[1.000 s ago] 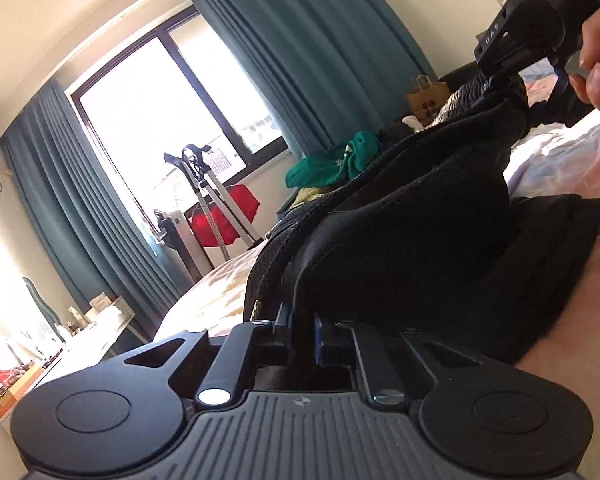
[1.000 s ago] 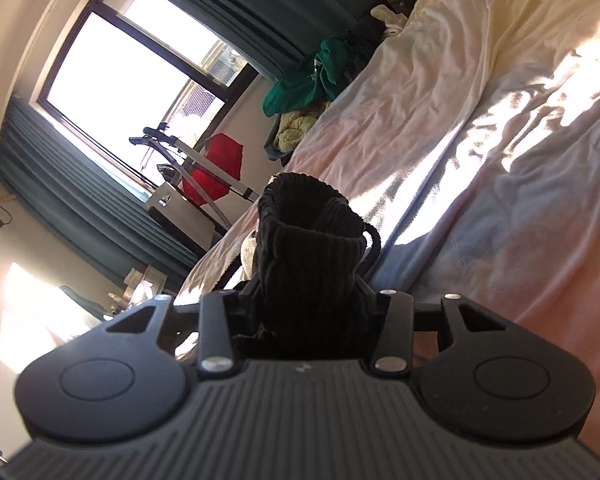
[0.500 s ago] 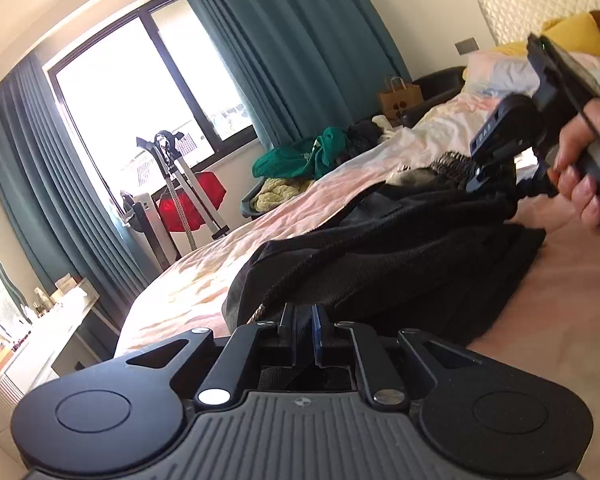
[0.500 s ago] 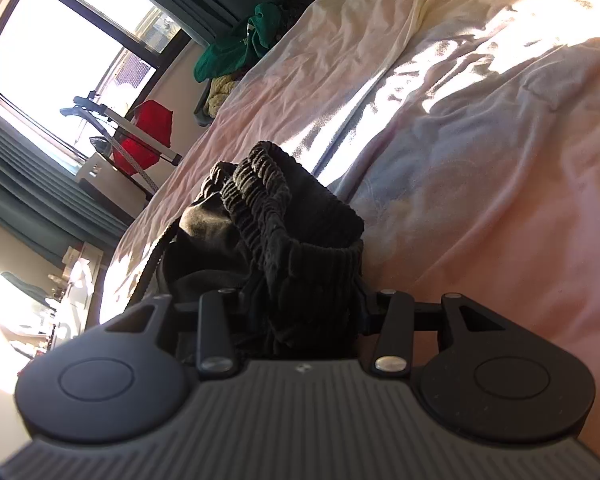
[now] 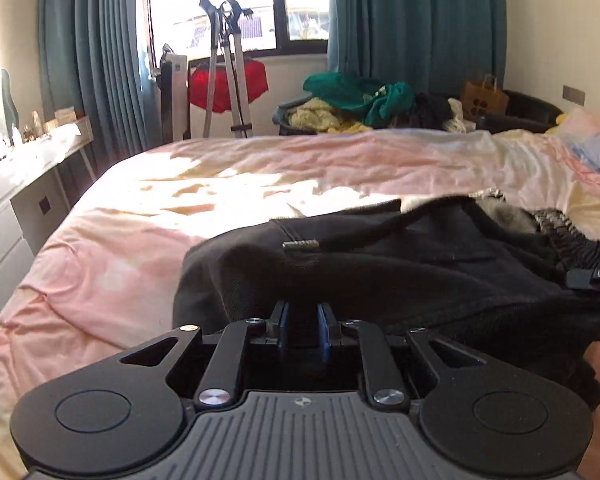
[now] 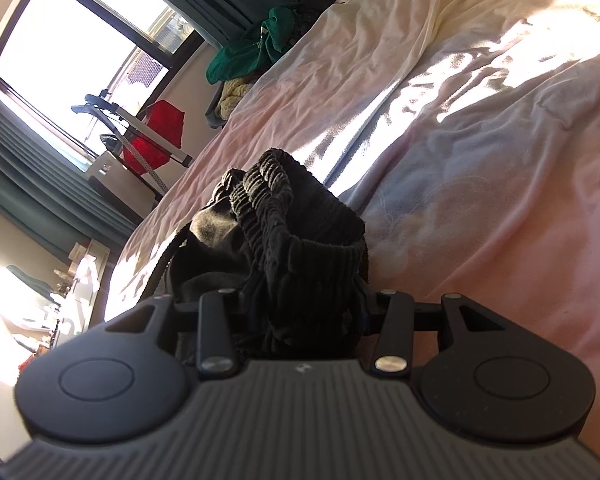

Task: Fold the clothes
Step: 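Carry the folded sweatpants across the bed toward the pillows with both grippers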

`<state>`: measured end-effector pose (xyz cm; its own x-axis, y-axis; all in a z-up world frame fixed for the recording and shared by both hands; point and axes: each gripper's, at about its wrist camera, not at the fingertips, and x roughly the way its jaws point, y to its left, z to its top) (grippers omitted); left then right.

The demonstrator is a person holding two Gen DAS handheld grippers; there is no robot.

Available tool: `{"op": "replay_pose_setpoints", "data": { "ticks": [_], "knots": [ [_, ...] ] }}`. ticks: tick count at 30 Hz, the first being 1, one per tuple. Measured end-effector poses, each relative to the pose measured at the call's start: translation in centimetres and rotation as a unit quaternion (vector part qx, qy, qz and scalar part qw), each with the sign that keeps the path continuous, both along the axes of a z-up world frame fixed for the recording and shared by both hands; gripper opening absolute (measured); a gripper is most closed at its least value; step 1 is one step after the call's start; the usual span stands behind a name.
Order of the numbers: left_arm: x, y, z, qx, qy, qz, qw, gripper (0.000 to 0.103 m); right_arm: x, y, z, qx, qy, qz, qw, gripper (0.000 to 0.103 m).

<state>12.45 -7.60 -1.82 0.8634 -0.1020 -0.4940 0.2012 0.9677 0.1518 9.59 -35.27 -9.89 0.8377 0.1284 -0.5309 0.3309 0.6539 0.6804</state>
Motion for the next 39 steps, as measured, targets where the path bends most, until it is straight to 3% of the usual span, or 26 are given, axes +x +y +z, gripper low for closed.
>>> {"op": "replay_pose_setpoints", "data": {
  "ticks": [7, 13, 16, 17, 18, 22, 25, 30, 34, 39],
  "knots": [
    [1.3, -0.1, -3.8, 0.026, 0.050, 0.000, 0.9984, 0.016, 0.4, -0.1, -0.1, -0.008, 0.003, 0.006, 1.000, 0.047],
    [-0.4, 1.5, -1.4, -0.001, 0.047, -0.039, 0.9981, 0.021, 0.3, -0.3, -0.3, -0.002, 0.004, 0.012, 1.000, 0.048],
    [-2.4, 3.0, 0.1, -0.014, 0.037, -0.056, 0.9976, 0.060, 0.3, -0.4, -0.5, 0.005, 0.006, 0.019, 1.000, 0.052],
    [-3.1, 3.6, 0.4, -0.016, 0.030, -0.053, 0.9980, 0.082, 0.3, -0.4, -0.6, 0.007, 0.006, 0.021, 1.000, 0.053],
    [-3.7, 4.2, 0.7, -0.018, 0.022, -0.049, 0.9984, 0.088, 0.4, -0.5, -0.6, 0.009, 0.006, 0.023, 1.000, 0.055],
    [-4.2, 6.7, -0.6, -0.059, 0.046, -0.010, 0.9971, 0.088, 0.6, -0.3, -0.8, 0.017, 0.004, 0.037, 0.999, 0.068],
    [-3.5, 8.3, -1.7, -0.115, 0.079, 0.016, 0.9900, 0.088, 0.4, 0.1, -0.7, 0.018, 0.000, 0.046, 0.999, 0.089],
    [-2.3, 9.4, -2.3, -0.161, 0.108, 0.015, 0.9809, 0.088, 0.8, 0.7, -1.1, 0.047, -0.007, 0.075, 0.996, 0.089],
    [-1.6, 10.3, -3.1, -0.195, 0.136, 0.016, 0.9712, 0.088, 1.3, 0.8, -1.6, 0.092, -0.026, 0.096, 0.991, 0.100],
    [-0.6, 11.7, -3.8, -0.244, 0.160, 0.019, 0.9562, 0.088, 1.8, 1.0, -2.3, 0.147, -0.049, 0.123, 0.980, 0.103]
  ]
}}
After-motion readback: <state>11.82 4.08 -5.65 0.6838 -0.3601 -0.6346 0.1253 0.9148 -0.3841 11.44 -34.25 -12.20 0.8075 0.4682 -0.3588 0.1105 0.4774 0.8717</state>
